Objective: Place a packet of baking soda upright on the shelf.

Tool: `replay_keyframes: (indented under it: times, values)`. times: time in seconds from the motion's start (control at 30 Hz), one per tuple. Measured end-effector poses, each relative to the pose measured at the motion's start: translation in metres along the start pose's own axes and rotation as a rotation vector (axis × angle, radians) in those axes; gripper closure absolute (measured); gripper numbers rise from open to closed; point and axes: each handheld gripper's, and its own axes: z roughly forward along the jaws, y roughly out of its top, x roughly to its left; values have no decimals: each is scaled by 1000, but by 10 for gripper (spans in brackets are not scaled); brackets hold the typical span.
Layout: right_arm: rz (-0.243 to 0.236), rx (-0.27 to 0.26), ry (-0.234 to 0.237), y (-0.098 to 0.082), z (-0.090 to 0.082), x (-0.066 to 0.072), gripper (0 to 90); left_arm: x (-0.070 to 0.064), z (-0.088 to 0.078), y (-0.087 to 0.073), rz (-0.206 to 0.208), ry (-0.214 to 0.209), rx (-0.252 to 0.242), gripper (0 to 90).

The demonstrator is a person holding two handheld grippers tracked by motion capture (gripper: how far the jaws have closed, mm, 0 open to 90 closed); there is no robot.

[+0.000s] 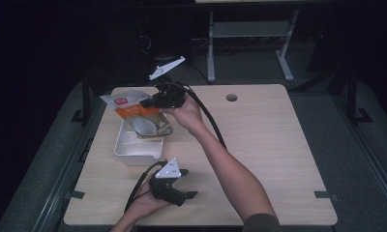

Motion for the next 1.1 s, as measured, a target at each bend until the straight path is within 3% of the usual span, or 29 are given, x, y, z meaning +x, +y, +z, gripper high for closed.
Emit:
replay_keyframes:
  times: [0.43, 1.1]
  values:
    - [17, -2, 9, -4, 24, -6, 897, 0, 0, 0, 5, -5, 3, 204]
    - [40, 7, 15, -14, 45, -10, 896, -2, 2, 0, 16, -10, 13, 204]
